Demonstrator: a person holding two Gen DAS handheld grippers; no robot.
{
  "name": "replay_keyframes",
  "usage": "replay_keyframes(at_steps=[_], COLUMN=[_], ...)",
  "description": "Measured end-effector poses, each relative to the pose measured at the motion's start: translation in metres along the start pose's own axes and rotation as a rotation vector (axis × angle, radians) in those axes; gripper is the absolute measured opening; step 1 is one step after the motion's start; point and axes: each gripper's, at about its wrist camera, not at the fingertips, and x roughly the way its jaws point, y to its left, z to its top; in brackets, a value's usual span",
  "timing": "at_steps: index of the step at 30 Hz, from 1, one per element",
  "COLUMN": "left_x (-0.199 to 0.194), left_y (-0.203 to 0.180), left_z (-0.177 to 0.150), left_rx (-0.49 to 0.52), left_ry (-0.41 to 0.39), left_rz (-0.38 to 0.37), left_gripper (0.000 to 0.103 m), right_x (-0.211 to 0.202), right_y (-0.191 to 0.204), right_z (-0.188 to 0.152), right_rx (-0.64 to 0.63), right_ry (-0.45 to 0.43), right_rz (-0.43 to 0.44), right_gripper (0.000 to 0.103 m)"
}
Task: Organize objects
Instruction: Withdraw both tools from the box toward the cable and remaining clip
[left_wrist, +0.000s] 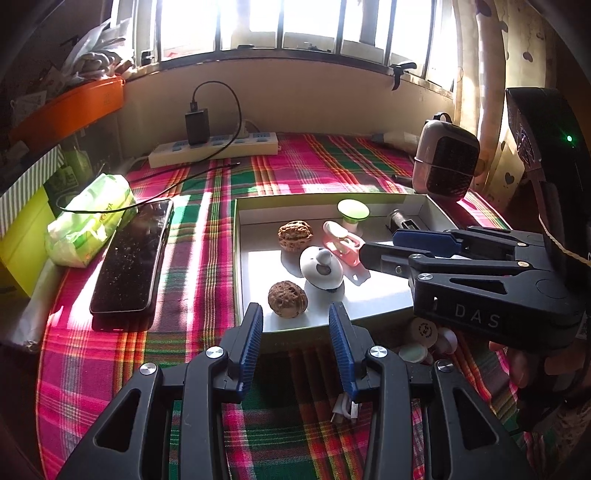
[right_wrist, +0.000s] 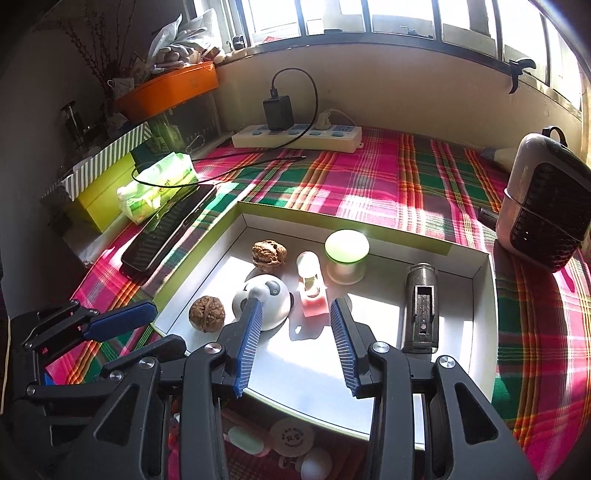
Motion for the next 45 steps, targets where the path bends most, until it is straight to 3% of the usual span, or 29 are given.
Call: replay_keyframes(at_steps=[25,36,40,45], left_x=[-0.026,-0.022,-0.016,-0.007], left_y=[-0.008,-0.002,-0.003,-0.01], left_z=[-0.034,-0.045,-0.045,-0.045], left_rx=[0.015,0.003,-0.006,0.017], left_ry=[-0.013,0.017,0.041,0.061], left_rz=[-0.03,-0.094,-0.134,-0.137], left_gripper=[0.035,0.036,0.042,0.042], right_x=[-0.048,-0.059,-0.06,-0.057], right_y=[0.007,0.002,-0.002,-0.004], right_z=[-0.051,-0.079,-0.084,-0.089], right_rx=[0.022,0.027,0.048,0.06], right_ry=[-0.057,-0.044,-0.042,-0.023], right_rz=[-0.058,-0.106,-0.11,-0.106], right_gripper=[0.04,0.04,0.052,0.052])
